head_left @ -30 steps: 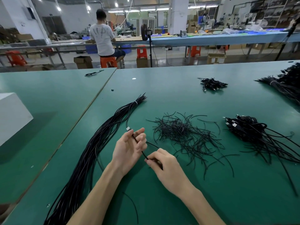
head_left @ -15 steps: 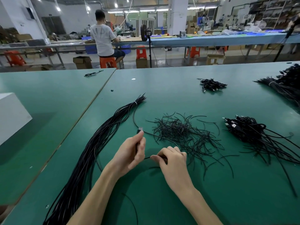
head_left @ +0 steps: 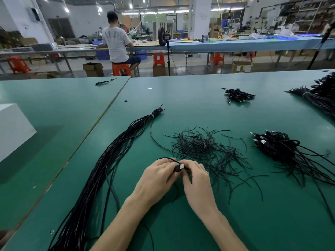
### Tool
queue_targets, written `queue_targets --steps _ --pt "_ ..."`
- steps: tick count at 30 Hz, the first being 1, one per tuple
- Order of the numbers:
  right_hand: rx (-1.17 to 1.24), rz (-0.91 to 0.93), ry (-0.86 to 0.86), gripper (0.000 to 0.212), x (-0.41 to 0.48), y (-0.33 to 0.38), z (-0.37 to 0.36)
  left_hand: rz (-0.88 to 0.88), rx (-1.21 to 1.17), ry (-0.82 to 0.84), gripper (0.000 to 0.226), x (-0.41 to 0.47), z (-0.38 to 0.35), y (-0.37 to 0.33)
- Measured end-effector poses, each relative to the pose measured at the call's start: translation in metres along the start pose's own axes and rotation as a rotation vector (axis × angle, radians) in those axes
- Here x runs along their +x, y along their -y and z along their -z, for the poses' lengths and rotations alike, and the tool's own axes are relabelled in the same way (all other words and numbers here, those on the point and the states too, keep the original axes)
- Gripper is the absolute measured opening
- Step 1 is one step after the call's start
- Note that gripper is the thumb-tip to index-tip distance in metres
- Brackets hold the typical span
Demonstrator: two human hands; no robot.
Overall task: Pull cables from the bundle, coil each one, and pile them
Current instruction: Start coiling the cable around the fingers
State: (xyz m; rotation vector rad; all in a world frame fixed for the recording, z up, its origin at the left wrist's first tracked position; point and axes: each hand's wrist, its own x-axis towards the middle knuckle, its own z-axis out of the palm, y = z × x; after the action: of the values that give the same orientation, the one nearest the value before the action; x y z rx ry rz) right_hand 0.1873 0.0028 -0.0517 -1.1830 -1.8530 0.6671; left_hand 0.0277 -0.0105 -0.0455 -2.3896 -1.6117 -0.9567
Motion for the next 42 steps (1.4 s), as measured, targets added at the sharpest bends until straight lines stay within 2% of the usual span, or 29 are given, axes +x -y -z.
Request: queue_targets --steps 5,8,12,15,18,22,24,25,27,29,32,34,37,39,42 --pt "0.244 0.005 0.02 0.035 0.0 0.001 0.004 0.042 -0.021 0.024 0.052 0.004 -0.004 0.004" --pt "0.334 -0.004 0.036 0.038 0.001 0.001 0.006 0.125 -0.17 0.101 0.057 0.006 -0.003 0.007" --pt "0.396 -0.01 0.104 0.025 0.001 0.002 0.005 0.234 -0.424 0.095 0.048 0.005 -0.003 0.009" --pt "0.373 0.002 0.151 0.018 0.001 0.005 0.004 0.409 -0.734 0.08 0.041 0.006 0.0 0.01" --pt "0.312 0.032 0.21 0.014 0.0 0.006 0.002 0.503 -1.093 0.004 0.05 0.008 0.006 0.01" --pt "0.274 0.012 0.243 0.016 -0.002 0.004 0.0 0.609 -1.606 -0.246 0.058 0.015 0.022 0.018" --pt "0.229 0.029 0.253 0.016 -0.001 0.004 0.0 0.699 -1.806 -0.339 0.046 0.014 0.033 0.026" --pt "0.192 0.04 0.256 0.016 0.0 0.004 0.0 0.706 -1.906 -0.34 0.04 0.011 0.037 0.031" --pt "0.125 0.059 0.233 0.015 0.001 0.005 -0.001 0.681 -2.005 -0.291 0.044 0.006 0.041 0.034" --pt "0.067 0.064 0.155 0.013 0.0 0.005 -0.001 0.709 -1.845 -0.225 0.049 0.004 0.042 0.031" --pt "0.001 0.061 0.053 0.014 0.0 0.004 -0.001 0.698 -1.357 -0.149 0.052 0.006 0.032 0.019" --pt "-0.073 0.087 0.07 0.015 -0.001 0.004 -0.002 0.568 -0.936 -0.101 0.056 0.003 0.023 0.013" --pt "-0.22 0.152 0.106 0.015 -0.002 0.003 -0.007 0.285 -0.267 0.019 0.049 -0.001 0.009 0.009" --pt "-0.236 0.112 0.092 0.017 -0.001 0.002 -0.007 0.211 -0.157 0.056 0.046 -0.001 0.006 0.009" --pt "-0.065 -0.038 0.016 0.015 0.0 0.002 -0.004 0.077 -0.066 0.026 0.036 -0.002 0.004 0.009"
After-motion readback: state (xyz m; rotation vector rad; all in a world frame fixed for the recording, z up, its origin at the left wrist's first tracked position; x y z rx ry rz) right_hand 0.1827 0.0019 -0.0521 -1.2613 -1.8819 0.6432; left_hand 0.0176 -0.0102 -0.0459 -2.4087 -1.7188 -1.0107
